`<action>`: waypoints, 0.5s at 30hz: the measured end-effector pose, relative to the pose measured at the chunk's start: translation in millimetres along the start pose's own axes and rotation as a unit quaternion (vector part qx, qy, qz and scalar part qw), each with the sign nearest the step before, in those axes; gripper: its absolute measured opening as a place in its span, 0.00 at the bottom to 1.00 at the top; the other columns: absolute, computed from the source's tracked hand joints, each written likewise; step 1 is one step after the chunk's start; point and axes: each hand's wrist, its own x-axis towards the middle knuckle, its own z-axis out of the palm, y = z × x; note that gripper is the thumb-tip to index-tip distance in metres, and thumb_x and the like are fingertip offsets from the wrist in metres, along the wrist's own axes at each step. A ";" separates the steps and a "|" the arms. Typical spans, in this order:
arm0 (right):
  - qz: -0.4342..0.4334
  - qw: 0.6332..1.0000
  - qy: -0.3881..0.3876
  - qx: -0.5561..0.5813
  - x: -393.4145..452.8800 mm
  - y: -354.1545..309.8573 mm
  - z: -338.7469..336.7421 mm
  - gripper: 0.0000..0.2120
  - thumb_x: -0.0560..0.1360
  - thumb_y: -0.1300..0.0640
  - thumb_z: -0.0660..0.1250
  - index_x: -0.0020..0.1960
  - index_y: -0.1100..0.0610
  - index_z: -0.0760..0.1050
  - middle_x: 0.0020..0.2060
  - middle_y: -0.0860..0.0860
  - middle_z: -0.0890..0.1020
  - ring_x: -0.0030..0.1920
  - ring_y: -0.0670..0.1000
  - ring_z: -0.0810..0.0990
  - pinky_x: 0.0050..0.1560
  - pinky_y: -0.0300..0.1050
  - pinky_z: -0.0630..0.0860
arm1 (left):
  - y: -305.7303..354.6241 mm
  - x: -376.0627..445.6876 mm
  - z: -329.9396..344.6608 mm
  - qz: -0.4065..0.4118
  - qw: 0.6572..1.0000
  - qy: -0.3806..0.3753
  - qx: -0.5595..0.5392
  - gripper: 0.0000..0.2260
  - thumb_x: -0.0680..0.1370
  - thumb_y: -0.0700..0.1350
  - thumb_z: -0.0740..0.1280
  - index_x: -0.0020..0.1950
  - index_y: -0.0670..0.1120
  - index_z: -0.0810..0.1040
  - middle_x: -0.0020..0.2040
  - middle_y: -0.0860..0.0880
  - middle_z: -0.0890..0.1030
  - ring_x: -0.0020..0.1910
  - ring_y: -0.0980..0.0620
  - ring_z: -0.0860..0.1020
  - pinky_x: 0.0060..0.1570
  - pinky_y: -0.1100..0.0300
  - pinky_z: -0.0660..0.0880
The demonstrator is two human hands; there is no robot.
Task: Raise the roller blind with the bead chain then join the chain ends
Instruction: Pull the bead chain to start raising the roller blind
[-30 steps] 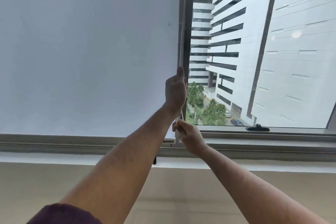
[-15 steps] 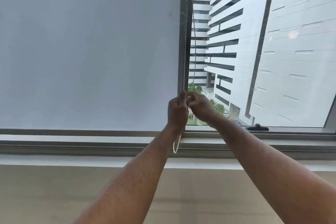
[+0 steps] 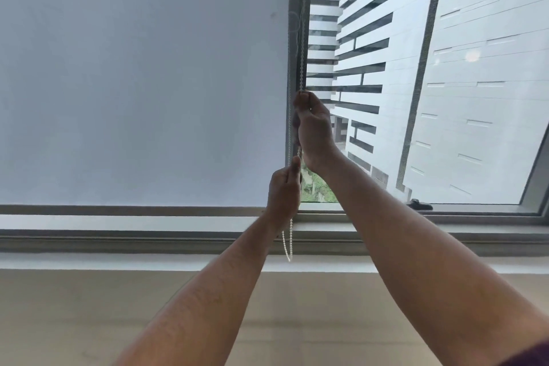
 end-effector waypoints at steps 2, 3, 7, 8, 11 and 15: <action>-0.012 1.000 0.007 -0.023 -10.1 12.6 0.0 0.16 0.86 0.59 0.56 0.42 0.50 0.73 0.23 0.43 0.66 0.24 0.45 0.60 0.24 0.40 0.56 | -12.5 -4.6 -10.8 -0.006 0.999 -0.008 0.032 0.24 0.85 0.57 0.56 0.30 0.49 0.64 0.25 0.50 0.62 0.25 0.51 0.60 0.30 0.53 0.59; -0.022 0.999 0.009 -0.035 -15.1 19.9 -0.6 0.16 0.86 0.60 0.56 0.42 0.50 0.73 0.22 0.43 0.66 0.25 0.45 0.60 0.25 0.39 0.57 | -19.6 -6.0 -15.7 -0.004 0.999 -0.014 0.048 0.25 0.85 0.57 0.56 0.30 0.50 0.63 0.26 0.49 0.63 0.26 0.49 0.61 0.32 0.52 0.60; -0.060 0.994 0.011 -0.087 -27.7 43.7 -6.6 0.16 0.86 0.60 0.57 0.41 0.51 0.73 0.24 0.43 0.67 0.25 0.44 0.62 0.27 0.39 0.60 | -31.9 -7.9 -33.7 -0.007 0.991 -0.087 0.099 0.27 0.84 0.57 0.56 0.30 0.45 0.73 0.27 0.49 0.74 0.26 0.54 0.71 0.36 0.54 0.69; -0.071 0.992 0.010 -0.107 -28.8 46.2 -8.5 0.15 0.86 0.61 0.57 0.41 0.52 0.72 0.25 0.44 0.68 0.25 0.43 0.63 0.27 0.37 0.61 | -29.5 -6.9 -38.1 -0.005 0.988 -0.104 0.115 0.26 0.85 0.57 0.56 0.32 0.45 0.77 0.32 0.49 0.79 0.32 0.55 0.77 0.41 0.53 0.73; -0.098 0.982 0.004 -0.159 -29.1 51.4 -11.7 0.14 0.86 0.62 0.58 0.43 0.54 0.73 0.28 0.43 0.71 0.26 0.41 0.66 0.30 0.35 0.66 | -17.0 4.3 -47.3 0.007 0.987 -0.084 0.138 0.19 0.86 0.54 0.53 0.45 0.53 0.81 0.50 0.47 0.83 0.50 0.48 0.80 0.50 0.55 0.76; -0.106 0.976 0.000 -0.190 -33.0 64.6 -14.4 0.15 0.85 0.61 0.59 0.42 0.51 0.73 0.33 0.42 0.77 0.32 0.39 0.74 0.36 0.43 0.73 | 26.4 30.3 -50.0 0.028 0.999 -0.005 0.037 0.19 0.87 0.53 0.50 0.54 0.51 0.81 0.57 0.46 0.84 0.56 0.47 0.81 0.57 0.52 0.75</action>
